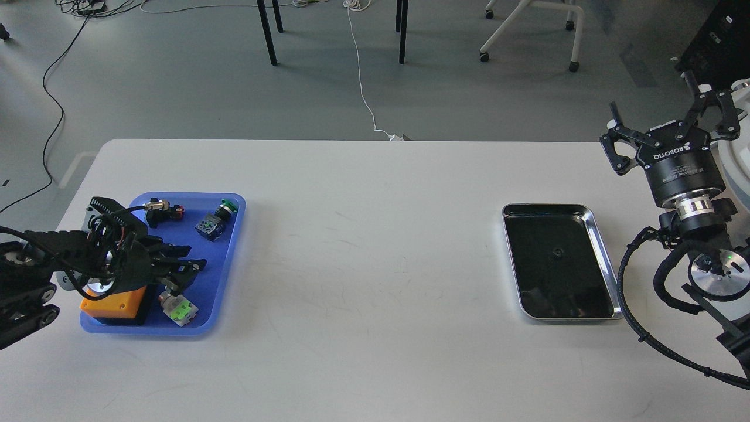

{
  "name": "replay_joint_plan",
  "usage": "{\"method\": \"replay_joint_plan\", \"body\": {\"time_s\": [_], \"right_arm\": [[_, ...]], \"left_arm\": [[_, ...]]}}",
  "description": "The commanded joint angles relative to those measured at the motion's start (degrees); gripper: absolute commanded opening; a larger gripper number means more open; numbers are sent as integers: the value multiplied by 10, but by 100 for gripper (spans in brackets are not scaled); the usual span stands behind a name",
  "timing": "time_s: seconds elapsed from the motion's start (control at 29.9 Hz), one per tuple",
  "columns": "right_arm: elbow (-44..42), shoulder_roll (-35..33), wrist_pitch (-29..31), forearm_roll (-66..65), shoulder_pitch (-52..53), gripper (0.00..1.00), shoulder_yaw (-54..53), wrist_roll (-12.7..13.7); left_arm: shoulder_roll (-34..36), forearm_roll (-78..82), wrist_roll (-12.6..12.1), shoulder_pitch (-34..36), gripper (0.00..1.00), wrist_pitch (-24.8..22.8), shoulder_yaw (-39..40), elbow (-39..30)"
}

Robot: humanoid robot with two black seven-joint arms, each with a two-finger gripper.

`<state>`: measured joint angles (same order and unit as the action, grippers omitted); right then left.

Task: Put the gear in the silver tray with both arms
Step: 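Close the left gripper on another black gear in the blue tray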

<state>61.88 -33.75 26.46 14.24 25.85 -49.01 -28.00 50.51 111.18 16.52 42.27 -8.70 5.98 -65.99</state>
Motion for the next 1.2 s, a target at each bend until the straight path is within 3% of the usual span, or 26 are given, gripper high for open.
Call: {"method": "replay_joint_plan", "body": {"time_s": [0.0,1.17], "right_arm": [[0,0,0,0,0,99,1,0],[-1,-1,0,-1,3,99,1,0]], "left_arm": [[-1,0,0,-2,43,0,0,1],[-12,6,0,-4,46,-1,-1,24]]}}
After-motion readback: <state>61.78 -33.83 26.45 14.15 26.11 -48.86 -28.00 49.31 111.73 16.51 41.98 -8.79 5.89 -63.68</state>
